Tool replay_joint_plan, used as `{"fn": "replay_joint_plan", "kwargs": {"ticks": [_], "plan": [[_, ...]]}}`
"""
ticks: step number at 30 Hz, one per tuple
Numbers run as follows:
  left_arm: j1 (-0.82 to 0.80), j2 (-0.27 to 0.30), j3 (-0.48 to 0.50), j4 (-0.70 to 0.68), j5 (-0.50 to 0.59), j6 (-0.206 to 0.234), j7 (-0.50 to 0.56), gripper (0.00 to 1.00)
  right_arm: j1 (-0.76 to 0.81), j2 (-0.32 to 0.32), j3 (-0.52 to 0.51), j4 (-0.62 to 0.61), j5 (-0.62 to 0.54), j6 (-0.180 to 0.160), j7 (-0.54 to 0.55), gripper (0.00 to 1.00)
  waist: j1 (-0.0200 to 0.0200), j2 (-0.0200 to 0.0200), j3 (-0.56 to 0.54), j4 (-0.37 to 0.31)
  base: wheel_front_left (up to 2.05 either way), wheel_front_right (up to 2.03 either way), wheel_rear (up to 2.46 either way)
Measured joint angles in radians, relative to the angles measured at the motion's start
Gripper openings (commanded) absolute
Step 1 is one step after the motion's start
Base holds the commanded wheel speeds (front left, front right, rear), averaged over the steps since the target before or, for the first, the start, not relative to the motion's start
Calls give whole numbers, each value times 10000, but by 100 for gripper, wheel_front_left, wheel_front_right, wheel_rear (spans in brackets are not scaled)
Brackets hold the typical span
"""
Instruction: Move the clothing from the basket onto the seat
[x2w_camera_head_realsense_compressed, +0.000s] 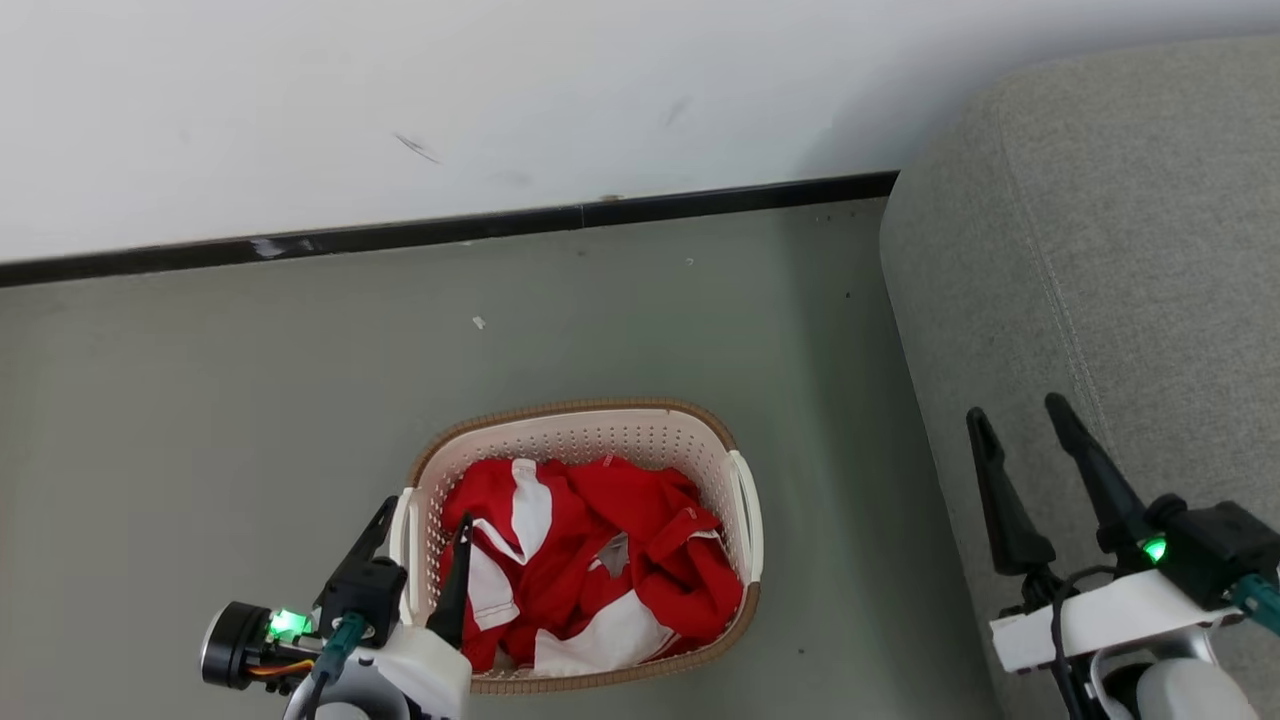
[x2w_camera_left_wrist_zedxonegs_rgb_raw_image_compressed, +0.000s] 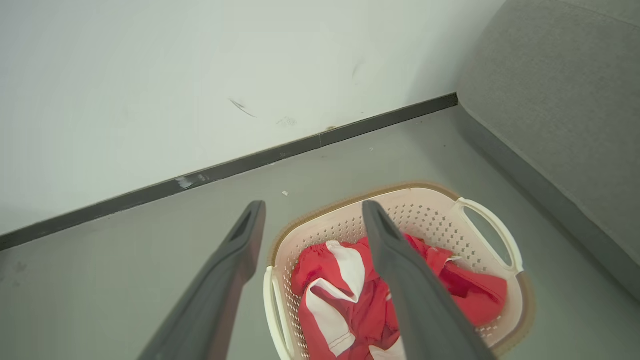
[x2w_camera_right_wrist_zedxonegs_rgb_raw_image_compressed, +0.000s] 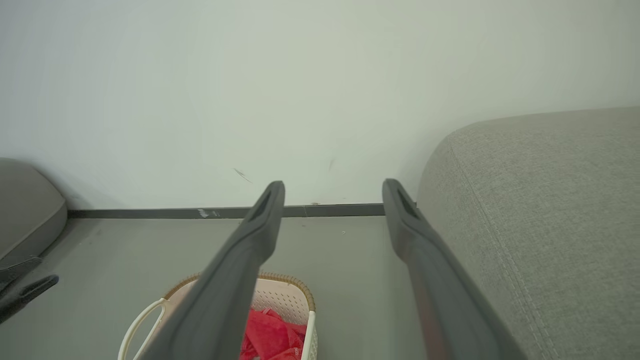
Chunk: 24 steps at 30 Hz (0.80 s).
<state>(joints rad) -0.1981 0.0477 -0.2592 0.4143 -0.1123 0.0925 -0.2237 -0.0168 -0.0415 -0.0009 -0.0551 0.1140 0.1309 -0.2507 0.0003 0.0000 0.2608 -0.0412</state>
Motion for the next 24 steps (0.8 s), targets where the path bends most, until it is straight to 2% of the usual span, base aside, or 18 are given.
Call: {"fn": "replay_joint_plan", "kwargs": {"ticks": [11,24], "plan": [[-1244,182,0,1068,242,0,38,100,-1092,0,-205,-447,6,-2,-2,100,-1,0,1243,-390,0,0,0],[-2450,190,-514,2253,859,-176,36,100,-2447,-8,-54,-692,219,0,-4,100,-1,0,2733,-878,0,0,0]]}}
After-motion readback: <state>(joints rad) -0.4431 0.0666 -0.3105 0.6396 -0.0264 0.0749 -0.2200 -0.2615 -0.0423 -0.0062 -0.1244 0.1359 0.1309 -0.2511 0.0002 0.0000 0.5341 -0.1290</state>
